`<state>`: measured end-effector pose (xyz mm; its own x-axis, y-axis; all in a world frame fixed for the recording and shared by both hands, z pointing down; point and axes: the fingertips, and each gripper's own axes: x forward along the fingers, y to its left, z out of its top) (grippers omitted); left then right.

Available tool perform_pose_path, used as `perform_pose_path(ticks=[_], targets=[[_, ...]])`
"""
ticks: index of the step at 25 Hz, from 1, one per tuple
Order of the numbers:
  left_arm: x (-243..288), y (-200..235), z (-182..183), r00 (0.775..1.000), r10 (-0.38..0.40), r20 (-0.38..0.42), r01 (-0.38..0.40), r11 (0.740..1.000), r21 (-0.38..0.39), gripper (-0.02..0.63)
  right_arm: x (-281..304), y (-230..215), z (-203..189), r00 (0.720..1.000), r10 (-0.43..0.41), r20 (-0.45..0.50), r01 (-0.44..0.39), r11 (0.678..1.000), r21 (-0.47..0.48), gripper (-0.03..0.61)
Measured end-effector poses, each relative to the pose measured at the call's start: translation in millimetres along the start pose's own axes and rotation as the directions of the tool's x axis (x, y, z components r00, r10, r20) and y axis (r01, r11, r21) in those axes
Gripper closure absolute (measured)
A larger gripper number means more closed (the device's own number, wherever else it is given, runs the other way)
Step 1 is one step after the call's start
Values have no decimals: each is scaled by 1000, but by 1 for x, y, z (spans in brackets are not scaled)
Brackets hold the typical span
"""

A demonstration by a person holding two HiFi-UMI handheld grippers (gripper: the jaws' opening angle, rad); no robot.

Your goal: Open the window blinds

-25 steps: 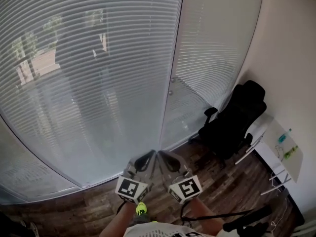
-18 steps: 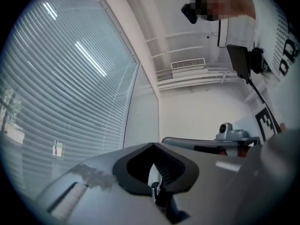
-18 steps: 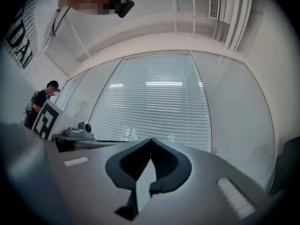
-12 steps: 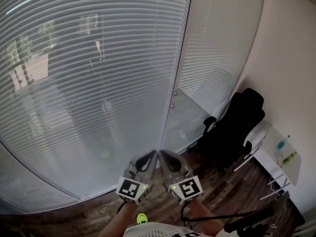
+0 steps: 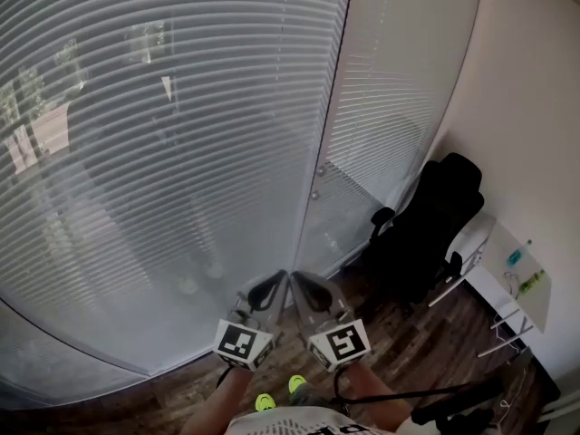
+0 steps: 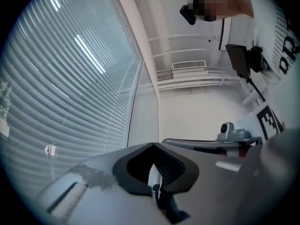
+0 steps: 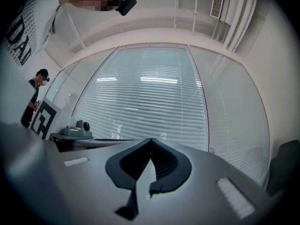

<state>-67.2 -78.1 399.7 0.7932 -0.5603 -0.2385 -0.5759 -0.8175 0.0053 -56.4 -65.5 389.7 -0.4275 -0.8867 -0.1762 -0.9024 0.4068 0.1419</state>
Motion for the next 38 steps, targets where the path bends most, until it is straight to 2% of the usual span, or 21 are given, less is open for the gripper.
perform_pose_path(ticks=[7, 18, 22, 27, 31, 38], targets=[[21, 21, -9, 1000, 24, -10, -23, 999, 29, 623, 27, -21, -7, 1000, 13, 15, -13, 1000, 4, 575], [90, 52, -22, 997, 81, 18, -82, 995, 57, 623, 70, -85, -27, 995, 90, 40, -89, 996, -29, 575], [138, 55, -25, 994, 106, 1, -105, 991, 76, 623, 84, -131, -25, 993, 107, 44, -107, 994, -6, 575], [159, 58, -41, 988, 147, -48, -142, 986, 92, 622, 88, -153, -35, 989, 141, 35, -142, 989, 26, 575], [191, 67, -36, 985, 160, -71, -154, 984, 93, 623, 106, -183, -33, 988, 153, 12, -154, 986, 65, 575], [203, 79, -54, 981, 181, -71, -176, 982, 66, 623, 114, -192, -58, 987, 159, -12, -157, 984, 86, 575]])
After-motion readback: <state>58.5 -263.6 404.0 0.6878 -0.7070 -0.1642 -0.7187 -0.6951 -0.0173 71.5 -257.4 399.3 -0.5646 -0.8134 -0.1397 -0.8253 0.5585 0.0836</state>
